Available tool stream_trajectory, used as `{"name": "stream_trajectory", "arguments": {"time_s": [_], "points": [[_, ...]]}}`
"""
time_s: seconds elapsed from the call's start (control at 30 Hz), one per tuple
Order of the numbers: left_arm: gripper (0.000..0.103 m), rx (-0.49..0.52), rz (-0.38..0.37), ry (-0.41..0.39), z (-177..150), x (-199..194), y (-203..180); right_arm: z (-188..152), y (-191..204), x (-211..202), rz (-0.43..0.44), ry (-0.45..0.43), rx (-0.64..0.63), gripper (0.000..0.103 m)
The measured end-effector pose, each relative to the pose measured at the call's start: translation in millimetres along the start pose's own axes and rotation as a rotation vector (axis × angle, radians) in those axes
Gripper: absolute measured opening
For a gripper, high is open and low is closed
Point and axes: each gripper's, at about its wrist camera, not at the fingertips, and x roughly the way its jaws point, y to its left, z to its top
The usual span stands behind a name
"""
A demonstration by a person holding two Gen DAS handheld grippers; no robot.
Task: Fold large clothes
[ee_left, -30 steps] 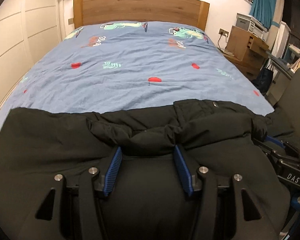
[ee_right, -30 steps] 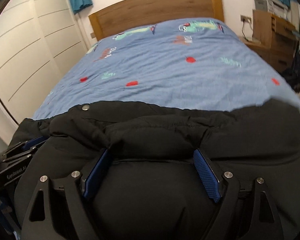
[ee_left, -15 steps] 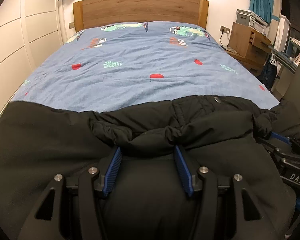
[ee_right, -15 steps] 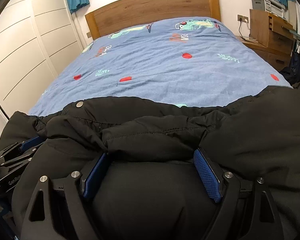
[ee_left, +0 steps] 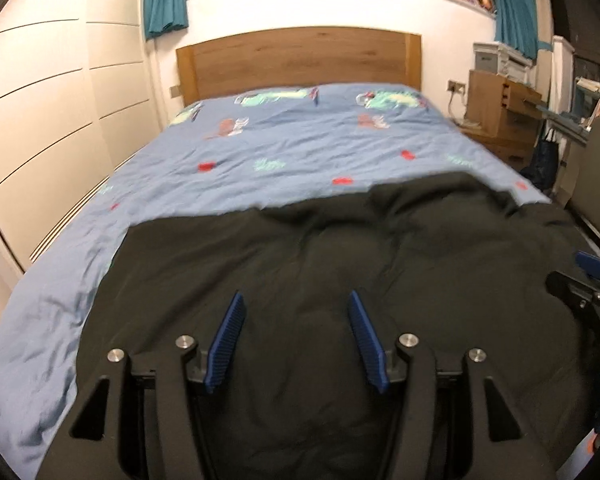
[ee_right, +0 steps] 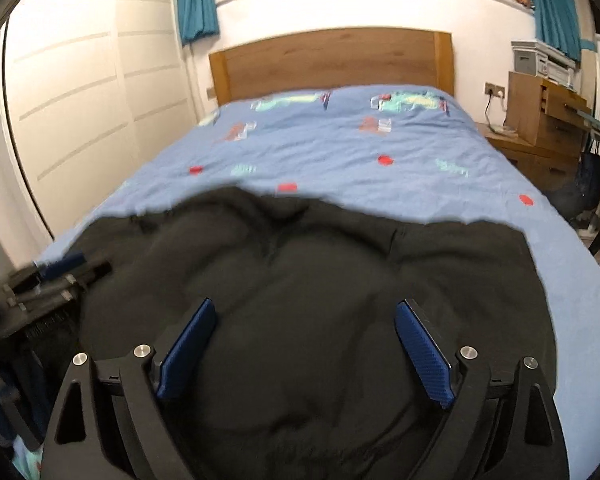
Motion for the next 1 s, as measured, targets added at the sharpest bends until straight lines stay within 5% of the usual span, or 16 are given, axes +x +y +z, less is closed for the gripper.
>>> {"name": "stream_trajectory", "arguments": {"time_s": [0.1,0.23,0.47,0.73,1.0], "points": [[0.067,-0.037,-0.007,0.055,-10.6,15.9,18.4,-10.3,-11.1,11.2,0.0,0.027,0.039,0.097],[0.069,-0.134,-0.056,0.111,-9.5,24.6,46.8,-10.8,-31.0,17.9,-0.007,0.058,0.085,0.098],[0.068,-0.163,-0.03,0.069,-14.5,-11.9,74.6,-6.3,-34.2,-10.3,-0.136,0.066,0.056,0.098],[0.069,-0.137,-0.042,0.087,-47.7,-22.8,65.7,-34.1,17.3,-48.1,-0.162,0.051,-0.078,0.098],[0.069,-0.11,-0.027,0.123,-59.6,-22.7,58.9,-58.6,10.0,-49.4,-0.172,0.099,-0.059,0.098]]}}
